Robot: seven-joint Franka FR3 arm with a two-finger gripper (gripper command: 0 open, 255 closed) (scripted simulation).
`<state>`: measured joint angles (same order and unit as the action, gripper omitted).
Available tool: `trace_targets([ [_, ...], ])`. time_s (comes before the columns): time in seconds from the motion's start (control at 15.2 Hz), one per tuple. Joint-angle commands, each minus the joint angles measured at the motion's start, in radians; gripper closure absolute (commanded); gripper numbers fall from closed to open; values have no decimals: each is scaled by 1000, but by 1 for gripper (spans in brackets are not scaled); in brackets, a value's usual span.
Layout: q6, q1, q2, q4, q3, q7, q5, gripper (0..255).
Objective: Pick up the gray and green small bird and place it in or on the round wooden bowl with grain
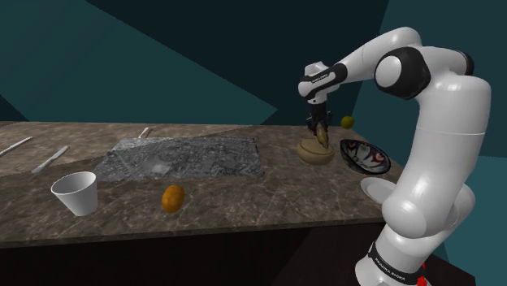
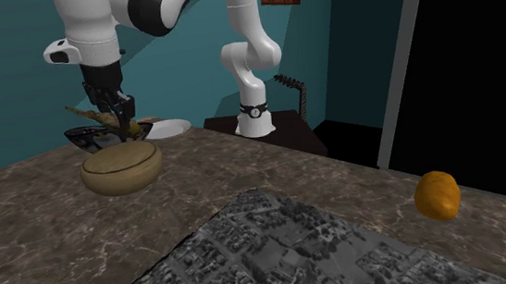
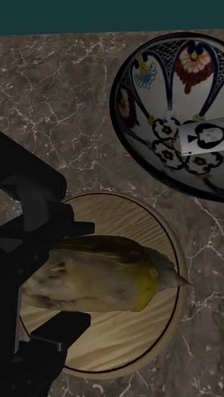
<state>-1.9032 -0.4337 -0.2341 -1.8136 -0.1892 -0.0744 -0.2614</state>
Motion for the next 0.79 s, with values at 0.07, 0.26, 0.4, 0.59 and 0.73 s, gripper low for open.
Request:
trace_targets([
  [0.07, -36, -1, -14, -22, 0, -8, -1, 255],
  [0.26, -71, -3, -30, -42, 0, -16, -2, 255],
  [0.4, -94, -4, -41, -54, 0, -21, -2, 255],
  [0.59, -105, -4, -47, -60, 0, -23, -2, 255],
  [0.73, -105, -4, -47, -60, 0, -23, -2, 255],
])
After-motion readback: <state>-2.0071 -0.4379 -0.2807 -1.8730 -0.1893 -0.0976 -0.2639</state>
